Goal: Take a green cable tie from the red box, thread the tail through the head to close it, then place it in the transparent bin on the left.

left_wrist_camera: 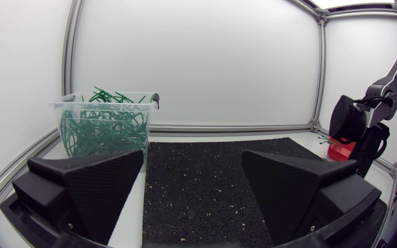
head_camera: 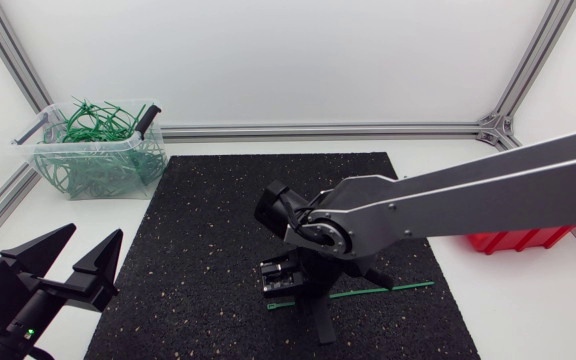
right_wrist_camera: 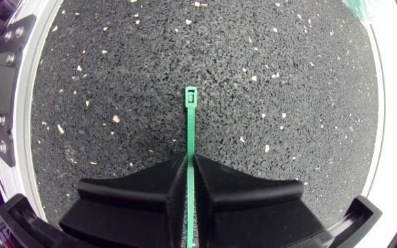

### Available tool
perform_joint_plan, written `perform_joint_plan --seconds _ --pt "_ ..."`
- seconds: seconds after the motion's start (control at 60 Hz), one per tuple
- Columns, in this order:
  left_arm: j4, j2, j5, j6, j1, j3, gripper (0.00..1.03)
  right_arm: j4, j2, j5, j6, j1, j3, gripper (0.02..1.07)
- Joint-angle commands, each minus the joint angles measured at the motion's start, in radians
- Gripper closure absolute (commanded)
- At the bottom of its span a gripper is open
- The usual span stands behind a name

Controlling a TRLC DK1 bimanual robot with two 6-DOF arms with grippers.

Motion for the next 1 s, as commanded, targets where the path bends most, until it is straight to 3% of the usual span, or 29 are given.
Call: perform_joint_plan --seconds 0.0,0.683,0.983 --pt "-0.022 0.010 -0.005 0.002 -0.006 -0.041 0.04 -0.013 0.047 -0.007 0.011 0.024 -0.081 1.01" --pt "-0.016 -0.008 0.004 0.002 -0.009 -0.035 0.04 0.101 -0.148 0.067 0.172 0.032 -0.045 1.01" --pt "-0.050 0.101 0.108 -0.084 0.043 0.069 0.04 0.130 -0.231 0.119 0.246 0.039 -0.029 1.01"
